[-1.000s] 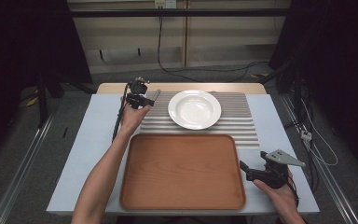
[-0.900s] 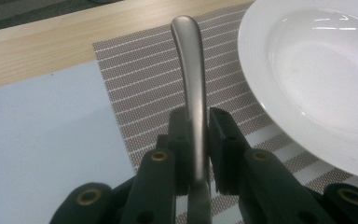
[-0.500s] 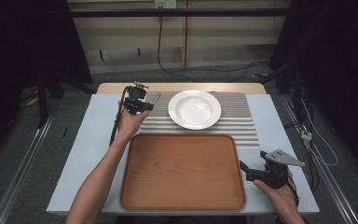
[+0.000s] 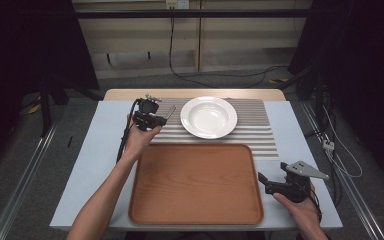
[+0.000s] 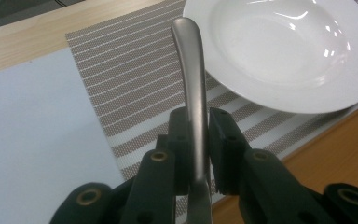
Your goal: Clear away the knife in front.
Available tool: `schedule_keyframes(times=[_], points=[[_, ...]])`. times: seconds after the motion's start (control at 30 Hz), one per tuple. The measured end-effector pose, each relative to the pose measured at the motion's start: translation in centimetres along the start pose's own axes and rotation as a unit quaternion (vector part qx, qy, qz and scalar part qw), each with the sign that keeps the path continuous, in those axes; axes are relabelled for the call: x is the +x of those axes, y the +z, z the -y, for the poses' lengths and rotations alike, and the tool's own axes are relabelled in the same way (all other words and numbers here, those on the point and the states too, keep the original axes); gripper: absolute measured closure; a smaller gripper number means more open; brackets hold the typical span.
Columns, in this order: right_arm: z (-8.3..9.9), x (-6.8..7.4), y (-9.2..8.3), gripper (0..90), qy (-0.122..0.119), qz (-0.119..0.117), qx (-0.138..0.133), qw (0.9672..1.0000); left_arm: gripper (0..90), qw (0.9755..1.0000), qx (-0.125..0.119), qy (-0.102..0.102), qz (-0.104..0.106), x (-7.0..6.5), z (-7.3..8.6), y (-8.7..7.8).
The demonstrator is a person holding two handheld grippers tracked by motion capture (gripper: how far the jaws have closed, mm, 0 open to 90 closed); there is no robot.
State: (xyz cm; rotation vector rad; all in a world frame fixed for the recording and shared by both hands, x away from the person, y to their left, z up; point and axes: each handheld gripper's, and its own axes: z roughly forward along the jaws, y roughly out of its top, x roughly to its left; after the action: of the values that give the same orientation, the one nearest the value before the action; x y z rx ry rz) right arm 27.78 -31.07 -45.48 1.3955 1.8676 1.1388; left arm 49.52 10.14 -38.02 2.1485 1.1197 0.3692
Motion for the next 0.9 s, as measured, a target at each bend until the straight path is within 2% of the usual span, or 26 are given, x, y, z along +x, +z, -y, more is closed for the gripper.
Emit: schedule_keyframes(times=[0.1, 0.17, 0.2, 0.23, 0.3, 0.33, 0.37, 0.53, 0.6, 0.63, 0.7, 0.73, 0.8, 0.9], points=[[0.0, 0.0, -0.1, 8.6, -0.001, 0.001, -0.002, 1.0, 80.0, 1.0, -0.005, -0.005, 0.002, -0.3, 0.2, -0.4], [0.0, 0.0, -0.1, 8.6, 0.001, 0.002, -0.001, 1.0, 79.9, 1.0, -0.001, 0.0, 0.002, -0.6, 0.2, -0.8], [0.1, 0.0, -0.1, 8.6, 0.001, 0.004, 0.0, 1.0, 80.0, 1.0, 0.001, 0.005, -0.007, -0.8, 0.3, -0.9], [0.1, 0.0, -0.1, 8.6, 0.003, 0.004, 0.001, 1.0, 80.0, 1.0, 0.0, 0.004, 0.002, -0.9, 0.3, -1.1], [0.1, 0.0, -0.2, 8.6, 0.002, 0.005, 0.0, 1.0, 80.0, 0.9999, 0.005, 0.014, 0.005, -1.1, 0.5, -1.4], [0.1, 0.0, -0.2, 8.6, 0.001, 0.005, 0.0, 1.0, 80.0, 1.0, -0.001, 0.007, 0.006, -1.3, 0.7, -1.5], [0.1, 0.0, -0.3, 8.6, 0.002, 0.005, -0.001, 1.0, 79.9, 0.9999, 0.003, 0.015, 0.003, -1.5, 0.8, -1.6], [-0.1, 0.2, -0.1, 8.6, -0.004, 0.003, -0.002, 1.0, 79.9, 0.9998, 0.009, 0.016, 0.0, -2.2, 1.5, -2.3], [-0.1, 0.3, -0.1, 8.6, -0.004, 0.002, -0.001, 1.0, 79.9, 0.9998, 0.012, 0.014, 0.004, -2.4, 1.9, -2.7], [-0.1, 0.3, -0.1, 8.6, -0.004, 0.002, -0.001, 1.0, 79.9, 0.9999, 0.01, 0.007, 0.005, -2.6, 2.2, -2.8], [-0.1, 0.3, -0.1, 8.6, -0.005, 0.002, -0.001, 1.0, 79.9, 0.9999, 0.012, 0.005, -0.001, -2.9, 2.6, -3.0], [-0.1, 0.3, -0.1, 8.6, -0.004, 0.002, -0.001, 1.0, 79.9, 0.9998, 0.016, 0.015, 0.001, -2.8, 2.8, -3.2], [-0.2, 0.4, 0.0, 8.6, -0.005, 0.002, -0.001, 1.0, 79.9, 0.9998, 0.017, 0.005, 0.007, -3.0, 3.4, -3.4], [-0.2, 0.4, 0.1, 8.6, -0.005, 0.002, 0.0, 1.0, 79.9, 0.9997, 0.019, 0.004, 0.012, -3.1, 4.1, -3.7]])
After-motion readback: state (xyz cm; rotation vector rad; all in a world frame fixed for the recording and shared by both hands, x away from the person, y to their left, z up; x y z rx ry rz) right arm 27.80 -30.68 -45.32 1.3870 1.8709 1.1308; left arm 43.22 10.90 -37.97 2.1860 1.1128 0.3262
